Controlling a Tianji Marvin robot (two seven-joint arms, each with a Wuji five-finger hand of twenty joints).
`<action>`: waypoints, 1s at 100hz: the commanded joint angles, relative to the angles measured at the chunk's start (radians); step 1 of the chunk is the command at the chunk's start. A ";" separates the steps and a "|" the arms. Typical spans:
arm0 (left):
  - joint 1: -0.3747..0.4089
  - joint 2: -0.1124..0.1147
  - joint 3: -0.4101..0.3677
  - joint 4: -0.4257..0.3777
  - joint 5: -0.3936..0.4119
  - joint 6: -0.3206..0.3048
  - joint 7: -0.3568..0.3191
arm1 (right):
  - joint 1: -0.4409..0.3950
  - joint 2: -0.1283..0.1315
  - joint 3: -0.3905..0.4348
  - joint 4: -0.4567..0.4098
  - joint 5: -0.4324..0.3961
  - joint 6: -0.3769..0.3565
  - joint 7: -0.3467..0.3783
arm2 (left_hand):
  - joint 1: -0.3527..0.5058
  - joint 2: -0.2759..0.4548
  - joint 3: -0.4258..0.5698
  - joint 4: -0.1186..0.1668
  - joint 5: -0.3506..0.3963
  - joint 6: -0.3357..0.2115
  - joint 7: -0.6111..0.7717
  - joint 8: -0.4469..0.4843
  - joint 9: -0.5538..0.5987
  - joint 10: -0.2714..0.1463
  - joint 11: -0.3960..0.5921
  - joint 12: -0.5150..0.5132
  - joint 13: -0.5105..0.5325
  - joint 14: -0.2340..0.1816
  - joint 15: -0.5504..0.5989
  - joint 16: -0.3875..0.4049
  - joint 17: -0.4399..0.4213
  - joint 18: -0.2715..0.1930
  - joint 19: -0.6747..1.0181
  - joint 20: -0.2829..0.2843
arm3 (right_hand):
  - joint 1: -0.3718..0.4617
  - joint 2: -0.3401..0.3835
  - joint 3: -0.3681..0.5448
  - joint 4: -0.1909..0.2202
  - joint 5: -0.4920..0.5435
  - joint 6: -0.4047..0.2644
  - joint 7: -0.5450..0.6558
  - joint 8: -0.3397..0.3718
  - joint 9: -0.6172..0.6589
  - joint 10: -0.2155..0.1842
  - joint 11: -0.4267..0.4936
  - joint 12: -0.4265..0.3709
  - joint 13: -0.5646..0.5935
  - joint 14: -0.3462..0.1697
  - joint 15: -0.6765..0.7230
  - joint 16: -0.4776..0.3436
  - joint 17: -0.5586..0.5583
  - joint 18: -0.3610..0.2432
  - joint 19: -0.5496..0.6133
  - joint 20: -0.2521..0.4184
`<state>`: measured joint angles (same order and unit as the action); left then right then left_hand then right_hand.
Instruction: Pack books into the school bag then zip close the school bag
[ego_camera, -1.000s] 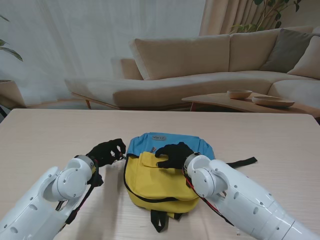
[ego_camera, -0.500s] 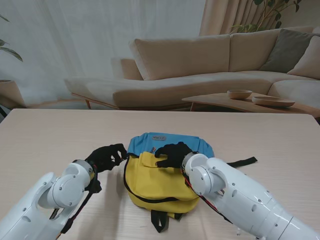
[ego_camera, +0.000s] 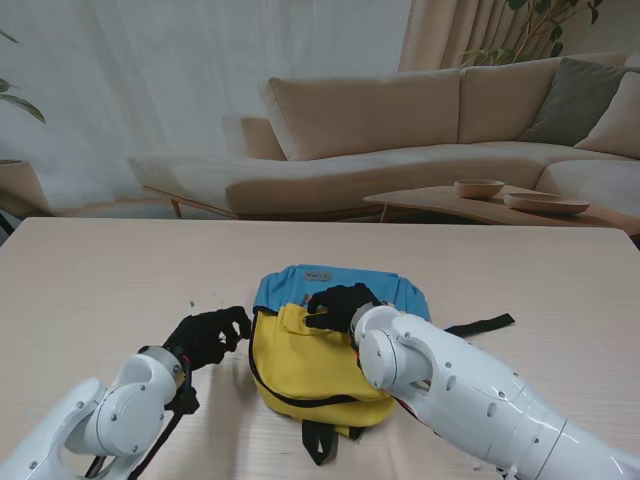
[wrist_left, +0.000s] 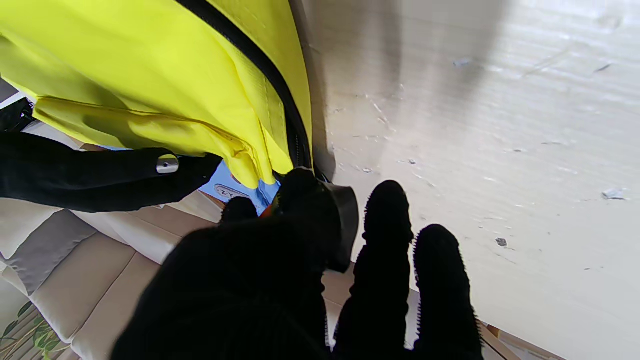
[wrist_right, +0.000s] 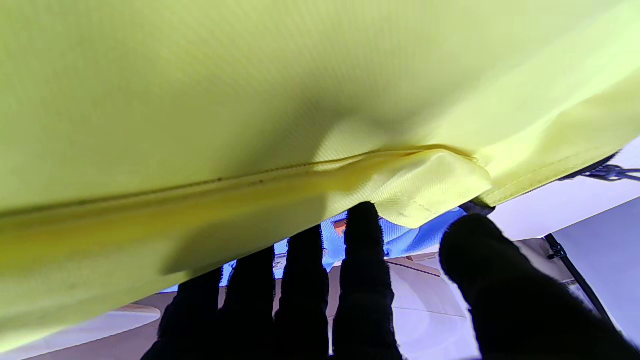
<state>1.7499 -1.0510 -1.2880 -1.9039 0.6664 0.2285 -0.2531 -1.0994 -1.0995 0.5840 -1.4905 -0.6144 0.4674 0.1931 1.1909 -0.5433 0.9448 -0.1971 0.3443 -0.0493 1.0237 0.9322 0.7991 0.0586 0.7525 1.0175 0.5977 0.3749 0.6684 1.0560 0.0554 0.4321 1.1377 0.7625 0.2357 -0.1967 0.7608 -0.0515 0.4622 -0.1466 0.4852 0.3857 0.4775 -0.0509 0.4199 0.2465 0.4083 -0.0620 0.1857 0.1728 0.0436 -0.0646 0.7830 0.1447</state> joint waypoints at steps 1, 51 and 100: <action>0.027 -0.006 -0.001 -0.031 0.001 0.003 -0.015 | -0.027 -0.002 -0.030 0.058 0.015 0.016 0.058 | 0.048 -0.025 0.045 -0.017 0.006 0.003 0.004 -0.009 0.045 -0.053 0.032 0.010 0.010 0.017 0.001 0.018 -0.017 0.012 0.014 0.017 | -0.044 0.027 -0.040 0.051 0.055 0.140 -0.027 -0.033 0.045 0.097 0.026 0.019 0.050 0.063 0.026 0.013 0.124 0.160 0.136 0.089; 0.163 0.003 0.032 -0.167 0.077 0.039 -0.038 | -0.007 -0.008 -0.047 0.054 0.042 0.065 0.066 | 0.053 -0.030 0.037 -0.013 0.012 -0.003 0.016 0.005 0.053 -0.054 0.019 0.017 0.025 0.019 0.012 0.028 0.000 0.016 0.028 0.018 | -0.041 0.031 -0.060 0.065 0.055 0.150 -0.036 -0.035 0.038 0.099 0.031 0.022 0.038 0.065 0.019 0.010 0.115 0.165 0.134 0.091; 0.390 0.003 -0.009 -0.323 0.172 0.017 -0.022 | 0.018 -0.015 -0.088 0.054 0.068 0.113 0.072 | 0.053 -0.024 0.030 -0.012 0.013 0.000 0.014 0.014 0.055 -0.051 0.016 0.023 0.026 0.018 0.008 0.029 -0.003 0.015 0.032 0.010 | -0.043 0.033 -0.065 0.070 0.054 0.153 -0.039 -0.034 0.036 0.099 0.032 0.021 0.036 0.067 0.019 0.009 0.113 0.166 0.133 0.092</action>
<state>2.1140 -1.0452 -1.3037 -2.1994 0.8456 0.2575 -0.2482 -1.0433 -1.1157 0.5225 -1.4860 -0.5613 0.5689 0.2168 1.1909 -0.5423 0.9428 -0.1971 0.3444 -0.0493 1.0236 0.9321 0.7994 0.0652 0.7298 1.0186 0.5977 0.3752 0.6684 1.0568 0.0610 0.4321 1.1377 0.7637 0.2356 -0.1844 0.7232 -0.0168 0.4750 -0.0551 0.4602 0.3707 0.4779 -0.0313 0.4581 0.2705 0.4086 -0.0524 0.1898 0.1749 0.0242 -0.0694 0.7597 0.1481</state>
